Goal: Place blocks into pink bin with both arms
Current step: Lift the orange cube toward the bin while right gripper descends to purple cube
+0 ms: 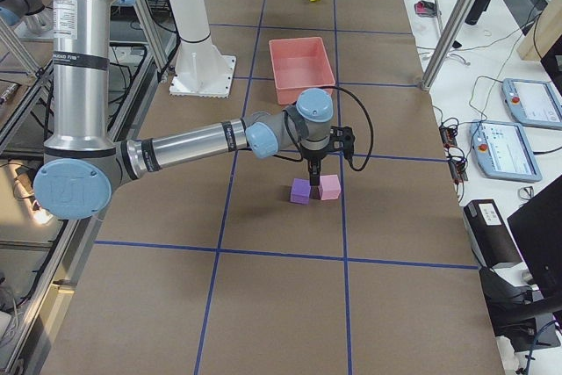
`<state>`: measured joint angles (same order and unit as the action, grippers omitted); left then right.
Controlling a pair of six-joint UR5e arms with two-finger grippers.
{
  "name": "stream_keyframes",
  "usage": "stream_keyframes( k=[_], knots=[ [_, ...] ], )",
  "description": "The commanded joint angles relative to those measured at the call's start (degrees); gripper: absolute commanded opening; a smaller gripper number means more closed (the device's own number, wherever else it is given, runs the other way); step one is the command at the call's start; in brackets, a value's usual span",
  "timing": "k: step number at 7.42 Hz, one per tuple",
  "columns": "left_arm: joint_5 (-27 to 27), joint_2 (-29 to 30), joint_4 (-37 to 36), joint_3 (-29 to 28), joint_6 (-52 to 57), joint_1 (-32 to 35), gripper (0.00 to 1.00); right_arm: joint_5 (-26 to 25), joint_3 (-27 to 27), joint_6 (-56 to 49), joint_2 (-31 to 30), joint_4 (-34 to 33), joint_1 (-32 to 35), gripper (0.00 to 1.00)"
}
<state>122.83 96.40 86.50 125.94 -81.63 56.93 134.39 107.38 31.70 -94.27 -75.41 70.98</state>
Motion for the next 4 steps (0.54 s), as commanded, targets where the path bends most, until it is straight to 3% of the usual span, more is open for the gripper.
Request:
stream_keyframes(
  k=[1,4],
  knots=[
    [-0.05,11.93,-9.38,2.37,-9.31,-0.42,0.00,-3.34,-2.00,8.01,-0.22,6.23,-6.09,1.00],
    [-0.67,20.73,-15.99,2.29,-14.42,-3.31,0.00,-8.88,-4.89,9.61,-0.22,6.33,-12.17,1.00]
  ],
)
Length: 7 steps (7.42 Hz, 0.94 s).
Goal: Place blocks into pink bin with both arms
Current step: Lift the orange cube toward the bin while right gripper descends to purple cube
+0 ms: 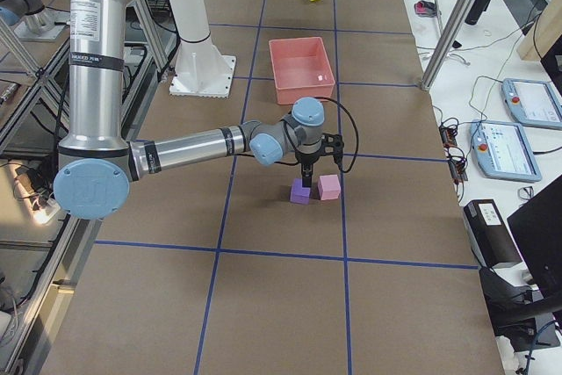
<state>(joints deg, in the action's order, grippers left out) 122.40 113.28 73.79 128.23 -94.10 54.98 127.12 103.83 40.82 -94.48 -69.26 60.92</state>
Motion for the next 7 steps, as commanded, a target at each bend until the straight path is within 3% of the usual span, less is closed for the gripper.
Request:
stream_keyframes(
  k=[1,5,7],
  knots=[
    [-1.88,6.14,-4.44,-0.26,-4.22,-2.84,0.00,-1.88,-2.40,0.23,0.08,0.17,-2.55,1.00],
    [-4.45,10.83,-6.64,-1.67,-7.41,-6.28,0.00,-2.67,-6.00,-0.04,0.78,0.26,-4.92,1.00],
    [-8.29,13.26,-6.64,-2.80,-9.16,-11.09,0.00,-2.58,-7.15,-0.12,0.96,0.18,-5.90,1.00]
  ],
)
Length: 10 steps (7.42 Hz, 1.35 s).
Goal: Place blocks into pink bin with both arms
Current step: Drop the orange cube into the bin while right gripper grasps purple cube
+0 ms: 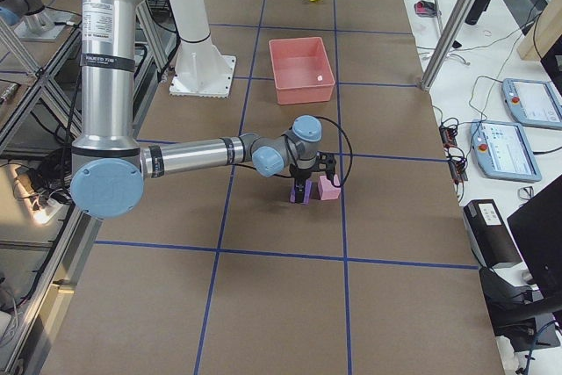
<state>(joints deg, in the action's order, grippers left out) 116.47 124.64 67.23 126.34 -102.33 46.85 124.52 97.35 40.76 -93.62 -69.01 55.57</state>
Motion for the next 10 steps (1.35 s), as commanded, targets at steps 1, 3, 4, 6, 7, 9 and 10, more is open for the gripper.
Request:
stream_keyframes(
  k=[1,3,4,6,7,9,10],
  knots=[
    [-2.48,4.88,-0.08,-3.27,-2.33,-3.34,0.00,0.02,-0.75,0.28,0.19,0.01,-0.55,0.86],
    [-6.05,10.07,0.01,-7.40,-6.89,-9.02,0.00,0.11,-0.41,-0.24,1.33,0.02,-0.46,0.00],
    [-10.43,14.10,-0.08,-11.77,-7.35,-12.71,0.00,0.20,-0.14,-0.24,1.42,0.02,-0.37,0.00],
    [-13.20,20.87,2.63,-22.57,-8.76,-16.08,0.00,0.55,1.43,-0.33,1.51,0.02,0.06,0.00],
    [-13.29,22.39,6.04,-27.41,-8.76,-18.00,0.00,1.51,3.62,-0.33,1.51,-0.07,1.90,0.00],
    [-16.60,22.23,8.54,-32.01,-8.15,-20.72,0.99,9.91,6.35,-0.42,1.51,-0.34,8.21,0.00],
    [-19.15,21.97,8.54,-32.03,-7.80,-21.87,1.00,13.35,8.54,-0.33,2.99,-0.68,10.68,0.00]
  ],
)
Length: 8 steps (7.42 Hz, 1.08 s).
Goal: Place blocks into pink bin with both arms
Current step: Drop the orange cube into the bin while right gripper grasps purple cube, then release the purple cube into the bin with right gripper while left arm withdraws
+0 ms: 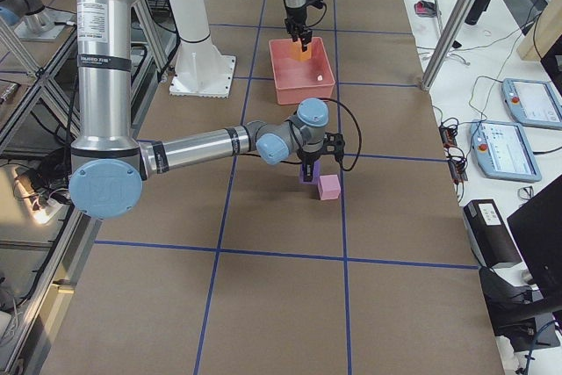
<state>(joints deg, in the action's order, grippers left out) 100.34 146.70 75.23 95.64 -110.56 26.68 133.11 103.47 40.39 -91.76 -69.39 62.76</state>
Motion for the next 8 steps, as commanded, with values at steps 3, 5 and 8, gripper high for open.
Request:
stream_keyframes(
  k=[3,5,8],
  knots=[
    [-0.41,-1.23,-10.12,8.02,16.01,0.73,1.00,14.27,4.27,1.17,10.16,-4.23,8.43,0.00],
    [5.79,-10.49,-17.73,19.18,30.77,10.18,1.00,13.15,5.25,8.08,25.49,-18.34,3.64,0.00],
    [13.83,-29.74,-14.61,23.62,57.92,28.21,1.00,-3.05,5.25,24.77,37.94,-20.52,-13.47,0.00]
  ],
)
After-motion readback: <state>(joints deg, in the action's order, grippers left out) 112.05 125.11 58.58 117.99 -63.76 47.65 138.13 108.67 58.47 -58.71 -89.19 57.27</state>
